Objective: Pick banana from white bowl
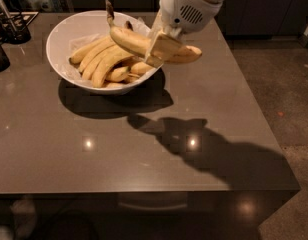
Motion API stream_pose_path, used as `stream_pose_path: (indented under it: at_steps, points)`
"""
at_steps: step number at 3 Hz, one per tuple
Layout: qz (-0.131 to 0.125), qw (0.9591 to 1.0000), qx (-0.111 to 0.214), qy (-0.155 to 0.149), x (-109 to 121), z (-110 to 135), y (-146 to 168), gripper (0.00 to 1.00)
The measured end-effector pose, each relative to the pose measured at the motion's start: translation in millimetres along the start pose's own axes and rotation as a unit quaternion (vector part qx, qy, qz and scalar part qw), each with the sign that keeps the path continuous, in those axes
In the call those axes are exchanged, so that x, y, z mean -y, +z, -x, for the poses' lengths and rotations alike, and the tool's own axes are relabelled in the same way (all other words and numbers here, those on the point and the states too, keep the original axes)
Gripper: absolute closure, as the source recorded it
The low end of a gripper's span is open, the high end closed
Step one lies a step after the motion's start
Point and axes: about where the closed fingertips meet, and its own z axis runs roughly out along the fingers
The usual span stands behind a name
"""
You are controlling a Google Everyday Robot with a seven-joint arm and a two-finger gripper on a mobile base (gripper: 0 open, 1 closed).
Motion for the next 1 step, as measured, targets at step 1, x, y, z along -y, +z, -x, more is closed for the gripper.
stream_pose_path:
  at_steps: [1]
  points:
    - [0.000, 1.0000, 0.000, 0.001, -1.0, -1.8, -0.5, 1.00]
